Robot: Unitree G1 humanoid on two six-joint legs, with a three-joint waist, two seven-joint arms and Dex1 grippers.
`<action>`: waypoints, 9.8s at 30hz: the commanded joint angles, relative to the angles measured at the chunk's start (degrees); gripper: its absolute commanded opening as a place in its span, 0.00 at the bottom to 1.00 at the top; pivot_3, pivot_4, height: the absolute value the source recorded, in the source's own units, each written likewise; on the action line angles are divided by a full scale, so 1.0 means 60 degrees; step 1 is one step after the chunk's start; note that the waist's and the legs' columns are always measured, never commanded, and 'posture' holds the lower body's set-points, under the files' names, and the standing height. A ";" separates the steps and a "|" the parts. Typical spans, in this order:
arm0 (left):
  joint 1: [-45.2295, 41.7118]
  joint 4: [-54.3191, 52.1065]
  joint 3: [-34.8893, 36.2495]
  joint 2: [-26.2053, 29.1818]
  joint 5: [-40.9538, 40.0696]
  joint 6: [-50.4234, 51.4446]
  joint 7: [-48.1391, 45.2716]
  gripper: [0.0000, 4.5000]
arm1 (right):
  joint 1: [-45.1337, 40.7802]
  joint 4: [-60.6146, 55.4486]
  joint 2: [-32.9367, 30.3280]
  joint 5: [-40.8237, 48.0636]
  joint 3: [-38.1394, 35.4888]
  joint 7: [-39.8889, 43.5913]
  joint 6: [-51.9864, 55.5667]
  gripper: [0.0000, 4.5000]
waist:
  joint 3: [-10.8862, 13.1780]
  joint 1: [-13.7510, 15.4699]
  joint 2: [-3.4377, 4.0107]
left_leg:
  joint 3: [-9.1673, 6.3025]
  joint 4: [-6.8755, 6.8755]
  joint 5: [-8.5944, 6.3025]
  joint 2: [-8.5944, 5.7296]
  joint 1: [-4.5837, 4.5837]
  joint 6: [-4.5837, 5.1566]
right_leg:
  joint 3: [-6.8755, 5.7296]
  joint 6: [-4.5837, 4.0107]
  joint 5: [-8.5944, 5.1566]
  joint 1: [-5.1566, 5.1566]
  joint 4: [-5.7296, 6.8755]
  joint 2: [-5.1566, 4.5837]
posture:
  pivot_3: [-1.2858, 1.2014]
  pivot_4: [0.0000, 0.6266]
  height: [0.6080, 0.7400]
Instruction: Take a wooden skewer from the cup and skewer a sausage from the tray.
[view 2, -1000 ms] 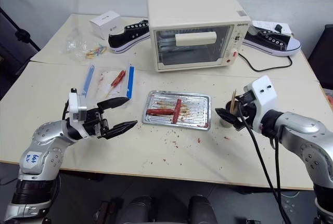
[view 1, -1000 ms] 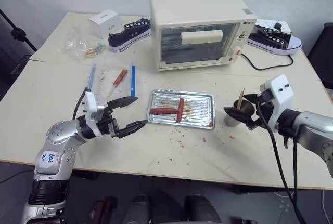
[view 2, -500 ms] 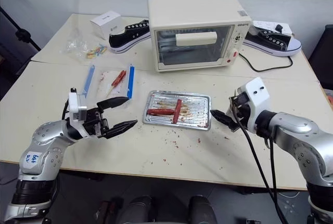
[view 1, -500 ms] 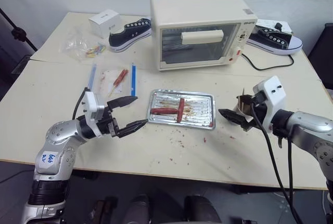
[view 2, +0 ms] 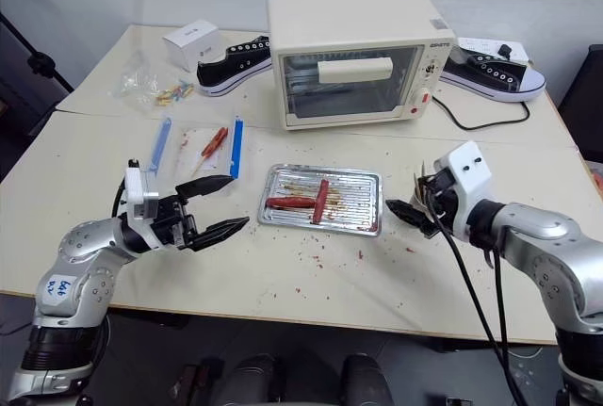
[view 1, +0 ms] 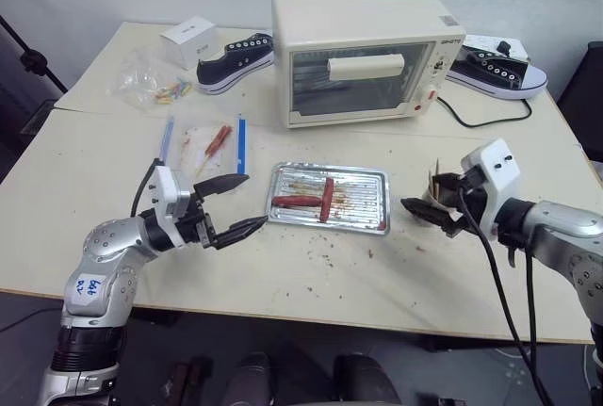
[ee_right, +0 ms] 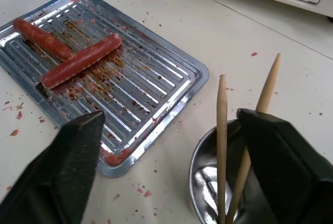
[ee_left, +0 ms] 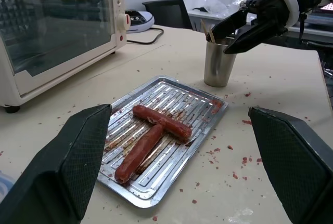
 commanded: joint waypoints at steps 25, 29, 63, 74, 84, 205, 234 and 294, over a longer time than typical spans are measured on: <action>-0.0590 0.0635 -0.0426 -0.0664 0.0409 -0.0928 -0.0270 1.00 | -0.0282 0.0506 -0.0987 -0.0224 -0.1604 0.2080 -0.1154 0.00 | 0.0000 0.0022 0.0000 | 0.0002 0.0000 0.0002 -0.0010 -0.0001 0.0006 | -0.0022 0.0005 0.0003 0.0004 -0.0006 0.0004 | 0.52 0.24 1.00; -0.1006 0.1005 -0.0642 -0.0929 0.0474 -0.1124 -0.0460 1.00 | -0.0669 0.0308 -0.1061 0.0444 -0.2227 0.2706 -0.1390 0.00 | 0.0001 0.0025 0.0000 | 0.0002 0.0001 0.0005 -0.0010 0.0001 0.0009 | -0.0042 0.0008 0.0004 0.0006 -0.0002 0.0006 | 0.52 0.24 1.00; -0.3498 0.1172 -0.1477 -0.5064 0.0136 -0.2160 0.1101 0.88 | -0.2580 0.0130 0.4401 0.8127 -0.1325 -0.2778 -0.1668 0.00 | 0.0004 0.0006 -0.0010 | -0.0031 0.0011 0.0031 -0.0023 -0.0033 0.0011 | -0.0092 0.0022 0.0012 0.0000 0.0000 0.0004 | 0.52 0.24 1.00; -0.3589 0.1284 -0.1567 -0.5101 0.0151 -0.2200 0.1245 0.15 | -0.2384 0.0002 0.4498 0.8283 -0.1066 -0.2853 -0.2066 0.00 | 0.0003 0.0008 -0.0010 | -0.0032 0.0011 0.0031 -0.0025 -0.0034 0.0013 | -0.0093 0.0022 0.0012 0.0000 -0.0002 0.0003 | 0.52 0.24 1.00; -0.3805 0.1201 -0.1273 -0.5021 -0.0140 -0.1759 0.1620 0.00 | -0.2228 -0.0023 0.4238 0.8233 -0.1182 -0.3165 -0.2386 0.11 | 0.0004 0.0009 -0.0010 | -0.0032 0.0010 0.0032 -0.0025 -0.0034 0.0013 | -0.0093 0.0022 0.0012 0.0001 -0.0003 0.0002 | 0.52 0.24 1.00; 0.1179 0.0685 0.1129 -0.0130 -0.0233 -0.0608 -0.0184 0.00 | -0.3546 0.3241 0.4541 -0.4539 0.4542 -0.0335 -0.0564 0.07 | 0.0010 -0.0274 0.0004 | 0.0007 -0.0024 0.0059 -0.0007 -0.0087 -0.0032 | -0.0038 -0.0011 0.0009 -0.0143 0.0077 -0.0001 | 0.52 0.24 1.00; -0.0364 -0.0399 -0.0054 0.2494 -0.1184 0.1742 -0.3643 0.00 | -0.0245 -0.1019 -0.0383 -0.1936 0.2126 0.6206 -0.4175 0.07 | 0.0013 -0.0242 0.0003 | 0.0008 -0.0030 0.0060 -0.0011 -0.0065 -0.0013 | -0.0019 -0.0004 0.0013 -0.0113 0.0054 -0.0006 | 0.52 0.24 1.00; -0.1817 0.0312 -0.1725 0.0622 0.0124 0.1060 -0.3332 0.00 | -0.2150 -0.1426 0.0328 -0.2223 0.4007 0.5942 -0.3419 0.07 | 0.0013 -0.0222 0.0002 | 0.0008 0.0002 0.0063 -0.0020 -0.0071 -0.0015 | -0.0031 -0.0003 0.0012 -0.0118 0.0089 0.0008 | 0.52 0.24 1.00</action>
